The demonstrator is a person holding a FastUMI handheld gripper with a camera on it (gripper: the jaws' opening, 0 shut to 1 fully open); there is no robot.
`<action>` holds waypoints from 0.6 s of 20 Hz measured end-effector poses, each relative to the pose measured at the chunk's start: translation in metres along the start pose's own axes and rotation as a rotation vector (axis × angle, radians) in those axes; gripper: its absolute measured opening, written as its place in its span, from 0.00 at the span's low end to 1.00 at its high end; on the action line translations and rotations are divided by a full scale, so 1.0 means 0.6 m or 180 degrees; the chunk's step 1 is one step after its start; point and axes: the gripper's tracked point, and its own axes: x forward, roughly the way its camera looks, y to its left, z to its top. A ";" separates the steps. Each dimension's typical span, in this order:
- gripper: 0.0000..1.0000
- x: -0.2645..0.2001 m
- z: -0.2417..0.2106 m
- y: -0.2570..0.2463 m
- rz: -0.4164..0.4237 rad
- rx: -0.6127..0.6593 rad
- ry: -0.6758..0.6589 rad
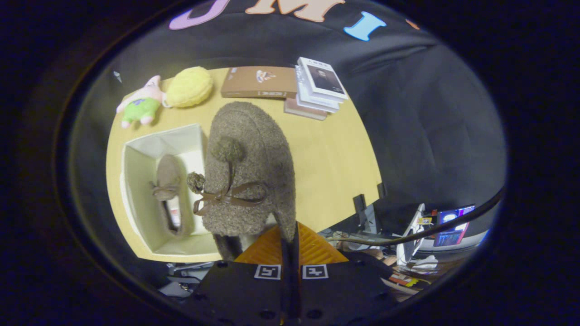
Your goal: Open the storage box then place both shoes into the box .Put the left shoe in first, then the right shoe, with the right side of both shoes facing outward in a uniform manner.
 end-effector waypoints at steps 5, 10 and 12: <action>0.04 0.005 -0.013 0.120 0.0190 -0.0133 0.0072; 0.04 0.068 -0.015 0.205 0.0295 -0.0298 0.0139; 0.04 0.095 -0.021 0.219 0.0284 -0.0368 0.0187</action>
